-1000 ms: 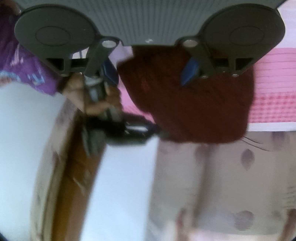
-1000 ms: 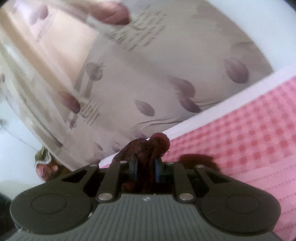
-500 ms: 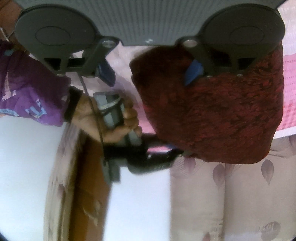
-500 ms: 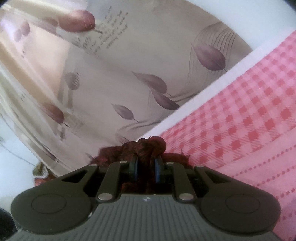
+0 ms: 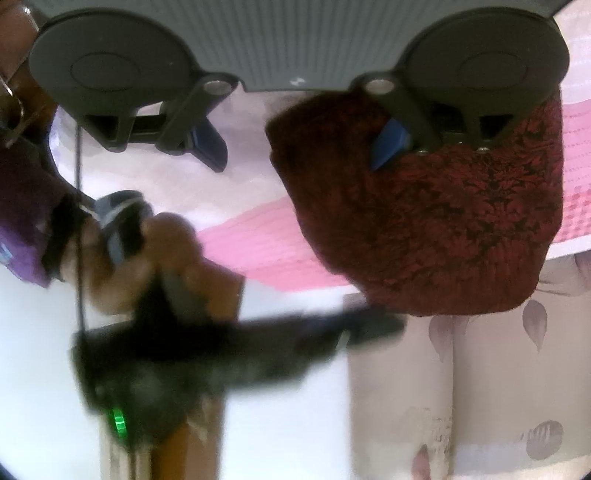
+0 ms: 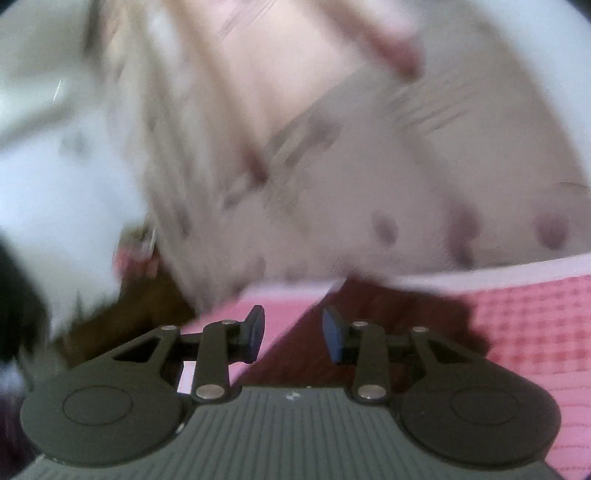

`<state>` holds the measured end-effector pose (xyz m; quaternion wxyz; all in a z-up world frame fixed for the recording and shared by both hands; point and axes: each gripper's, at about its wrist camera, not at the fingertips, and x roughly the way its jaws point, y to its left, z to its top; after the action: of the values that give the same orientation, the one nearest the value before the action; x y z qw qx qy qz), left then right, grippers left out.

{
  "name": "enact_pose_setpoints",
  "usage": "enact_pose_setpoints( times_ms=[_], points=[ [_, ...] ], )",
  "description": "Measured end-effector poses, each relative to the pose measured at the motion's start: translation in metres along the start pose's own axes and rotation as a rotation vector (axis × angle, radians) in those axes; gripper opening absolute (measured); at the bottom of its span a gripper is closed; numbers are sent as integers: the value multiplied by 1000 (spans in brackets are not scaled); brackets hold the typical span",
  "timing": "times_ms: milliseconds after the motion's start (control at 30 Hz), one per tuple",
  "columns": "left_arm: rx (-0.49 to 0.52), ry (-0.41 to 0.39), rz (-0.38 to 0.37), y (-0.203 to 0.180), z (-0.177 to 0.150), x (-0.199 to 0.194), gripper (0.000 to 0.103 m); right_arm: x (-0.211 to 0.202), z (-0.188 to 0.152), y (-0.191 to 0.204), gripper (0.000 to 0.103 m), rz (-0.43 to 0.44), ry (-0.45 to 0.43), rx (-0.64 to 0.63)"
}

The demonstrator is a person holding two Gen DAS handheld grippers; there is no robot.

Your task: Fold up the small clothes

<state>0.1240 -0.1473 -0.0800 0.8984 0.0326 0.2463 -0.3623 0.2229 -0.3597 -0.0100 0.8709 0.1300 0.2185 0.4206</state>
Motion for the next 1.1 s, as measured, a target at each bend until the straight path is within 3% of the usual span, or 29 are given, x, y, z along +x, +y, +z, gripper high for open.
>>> enact_pose_setpoints(
  times_ms=[133, 167, 233, 367, 467, 600, 833, 933, 1000, 1100],
  points=[
    [11, -31, 12, 4, -9, -39, 85, 15, -16, 11, 33, -104, 154, -133],
    [-5, -50, 29, 9, -12, -53, 85, 15, -21, 14, 26, -148, 181, -177],
    [-43, -90, 69, 21, -16, -74, 85, 13, -31, 19, 24, -206, 207, -239],
    [-120, -160, 168, 55, -5, -97, 85, 13, -51, 19, 24, -239, 205, -248],
    [-171, -191, 165, 71, 10, -93, 85, 15, -60, 16, 24, -231, 166, -198],
    [-85, -170, 209, 63, 21, -59, 85, 12, -64, 14, 24, -236, 122, -200],
    [-27, -68, 238, 64, -13, -20, 85, 4, -66, 15, 27, -239, 70, -175],
    [-41, -75, 228, 65, -14, -21, 85, -7, -49, 15, 27, -200, 29, -121],
    [-46, -73, 222, 66, -13, -20, 85, -12, -31, 13, 34, -218, -27, -106],
    [-49, -76, 217, 66, -15, -21, 87, 1, -2, 2, 37, -276, -59, -99]
  ],
)
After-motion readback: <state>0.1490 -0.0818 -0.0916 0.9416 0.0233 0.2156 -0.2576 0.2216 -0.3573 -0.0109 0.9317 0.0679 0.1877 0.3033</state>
